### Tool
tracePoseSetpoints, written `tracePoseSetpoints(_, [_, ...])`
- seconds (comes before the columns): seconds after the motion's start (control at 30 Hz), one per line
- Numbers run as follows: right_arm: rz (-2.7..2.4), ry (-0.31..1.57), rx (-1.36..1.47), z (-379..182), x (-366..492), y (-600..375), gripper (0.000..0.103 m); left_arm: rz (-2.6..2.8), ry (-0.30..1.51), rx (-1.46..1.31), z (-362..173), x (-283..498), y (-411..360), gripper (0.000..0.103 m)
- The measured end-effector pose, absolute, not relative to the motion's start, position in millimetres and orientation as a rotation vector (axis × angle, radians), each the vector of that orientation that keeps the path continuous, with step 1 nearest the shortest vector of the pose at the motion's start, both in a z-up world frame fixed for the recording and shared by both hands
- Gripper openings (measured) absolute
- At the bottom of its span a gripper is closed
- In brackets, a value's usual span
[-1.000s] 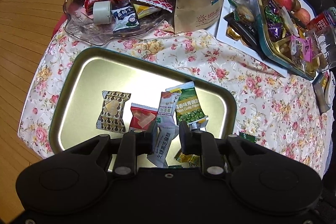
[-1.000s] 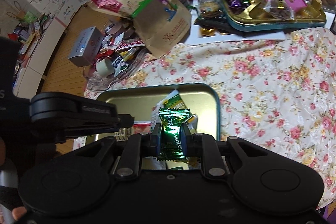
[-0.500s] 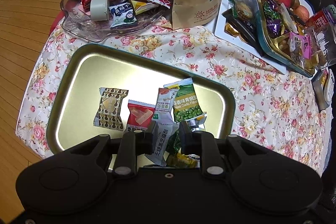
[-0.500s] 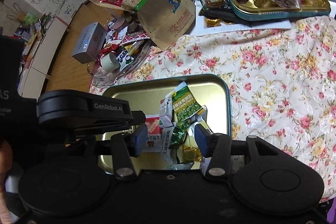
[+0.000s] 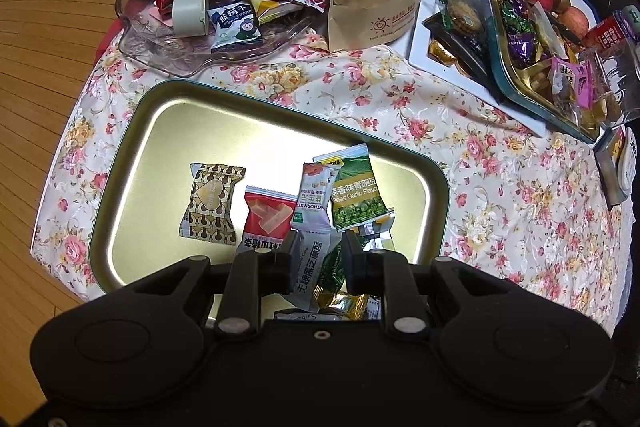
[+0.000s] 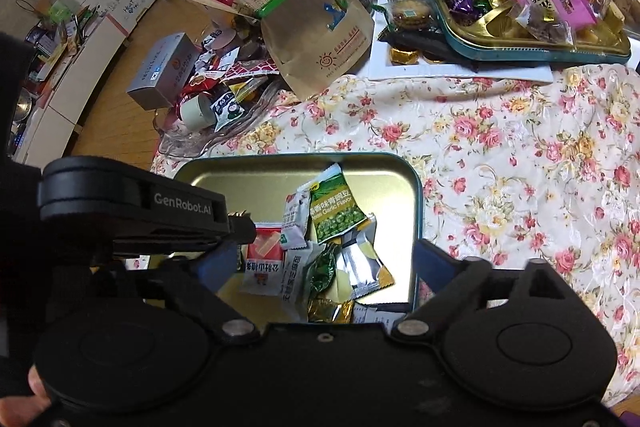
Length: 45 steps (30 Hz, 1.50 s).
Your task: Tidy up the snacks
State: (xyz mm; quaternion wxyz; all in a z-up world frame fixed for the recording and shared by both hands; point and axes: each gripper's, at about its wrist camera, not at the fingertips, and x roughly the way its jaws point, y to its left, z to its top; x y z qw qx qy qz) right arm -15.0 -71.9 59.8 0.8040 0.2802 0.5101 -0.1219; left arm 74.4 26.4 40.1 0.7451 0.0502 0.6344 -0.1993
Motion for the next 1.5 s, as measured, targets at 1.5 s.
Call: tracePoseSetpoints(1.5, [-0.277, 1.174, 0.479, 57.0, -12.1, -71.5, 0.103, -0.391, 1.338, 0.232, 39.3, 64.8, 24.6, 0.029])
